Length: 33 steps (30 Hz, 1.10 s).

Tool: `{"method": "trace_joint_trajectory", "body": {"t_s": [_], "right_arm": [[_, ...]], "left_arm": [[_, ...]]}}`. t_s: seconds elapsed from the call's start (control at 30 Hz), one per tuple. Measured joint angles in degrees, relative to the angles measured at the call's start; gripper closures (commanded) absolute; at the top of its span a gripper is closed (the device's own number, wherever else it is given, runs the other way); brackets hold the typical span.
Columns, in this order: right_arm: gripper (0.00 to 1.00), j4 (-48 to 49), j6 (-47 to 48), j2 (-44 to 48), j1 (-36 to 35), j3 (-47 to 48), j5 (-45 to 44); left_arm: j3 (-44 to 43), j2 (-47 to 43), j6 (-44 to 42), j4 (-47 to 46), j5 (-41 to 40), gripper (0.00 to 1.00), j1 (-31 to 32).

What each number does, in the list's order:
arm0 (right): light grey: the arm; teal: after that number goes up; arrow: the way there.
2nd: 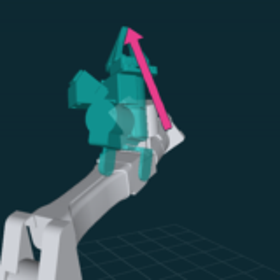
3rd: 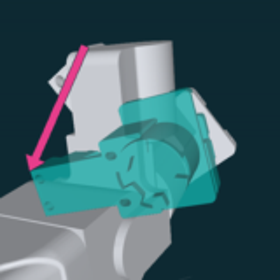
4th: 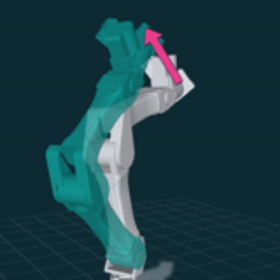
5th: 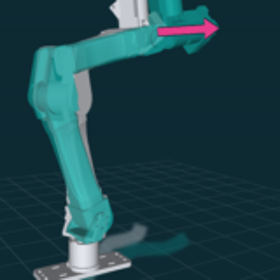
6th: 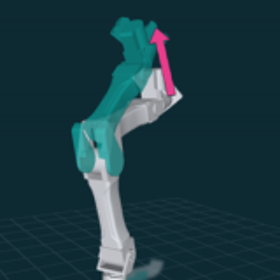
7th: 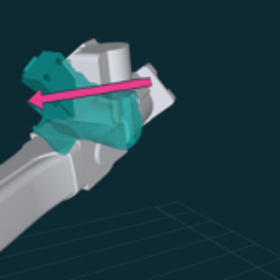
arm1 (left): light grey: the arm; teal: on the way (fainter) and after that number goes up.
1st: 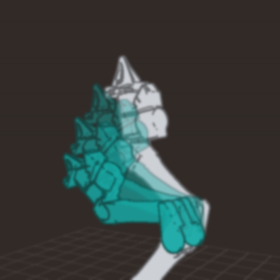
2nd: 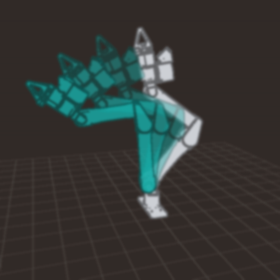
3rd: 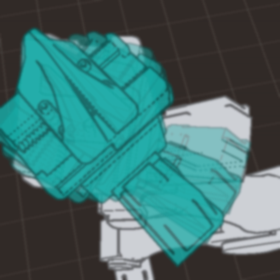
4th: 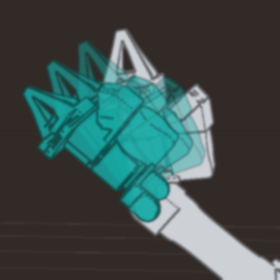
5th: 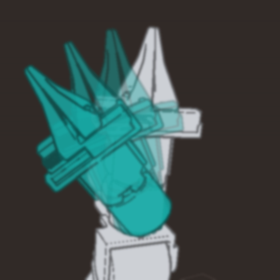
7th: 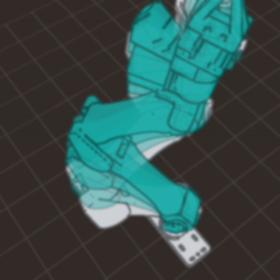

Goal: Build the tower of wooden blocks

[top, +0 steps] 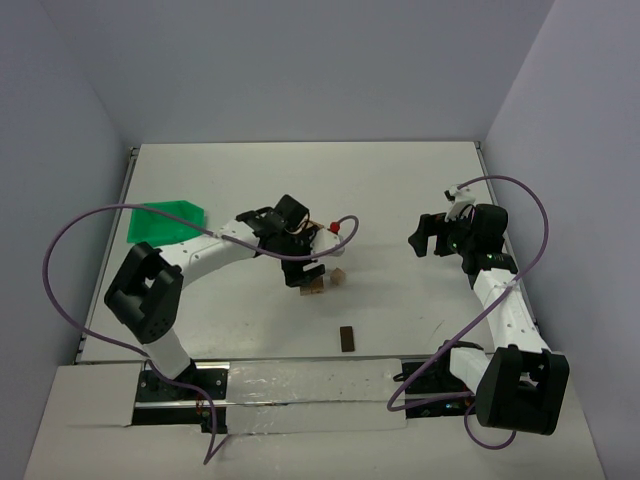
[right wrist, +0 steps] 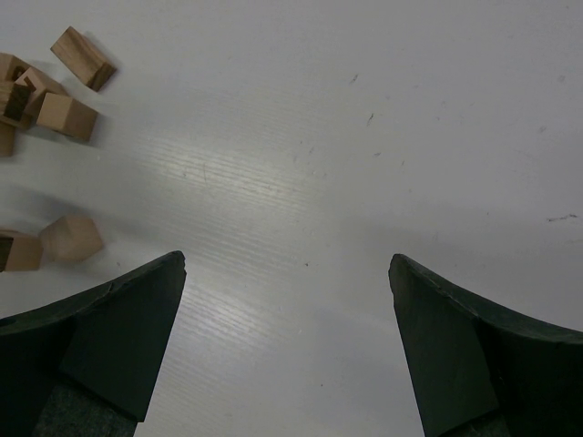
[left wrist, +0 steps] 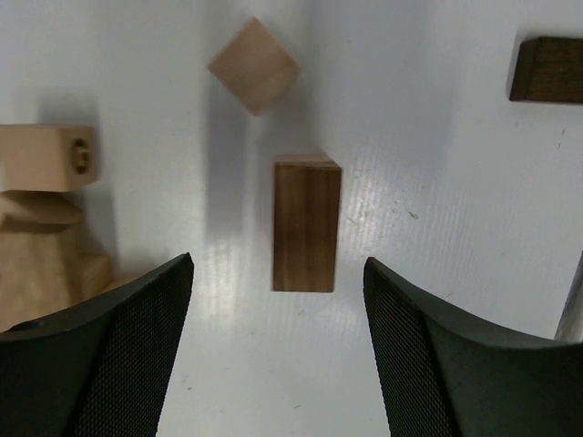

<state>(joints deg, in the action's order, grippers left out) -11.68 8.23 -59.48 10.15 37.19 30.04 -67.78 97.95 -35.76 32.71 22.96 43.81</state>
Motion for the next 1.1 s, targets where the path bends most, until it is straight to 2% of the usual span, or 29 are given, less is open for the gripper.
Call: {"method": "trace_joint_trajectory", "body": {"t_s": [0.13, 0.37, 0.63, 1.1], "right_arm": [[0.0, 0.0, 0.0, 0.0, 0.0, 0.0, -0.02], [0.0, 0.0, 0.0, 0.0, 0.0, 0.0, 0.0], [0.0, 0.0, -0.02, 0.0, 0.0, 0.0, -0.02], [0.0, -0.23, 0.5, -0.62, 0.0, 0.0, 0.5]], "left_arm": [[-3.38, -3.11, -0.93, 1.62, 1.0, 0.17, -2.08], [-7.07, -6.47, -0.43, 1.04, 1.18, 0.25, -6.44], [-6.19, -1.2, 1.15, -1.32, -4.36, 0.3, -12.05], [-2.76, 5.53, 0.73, -2.57, -6.29, 0.32, -12.77]]}}
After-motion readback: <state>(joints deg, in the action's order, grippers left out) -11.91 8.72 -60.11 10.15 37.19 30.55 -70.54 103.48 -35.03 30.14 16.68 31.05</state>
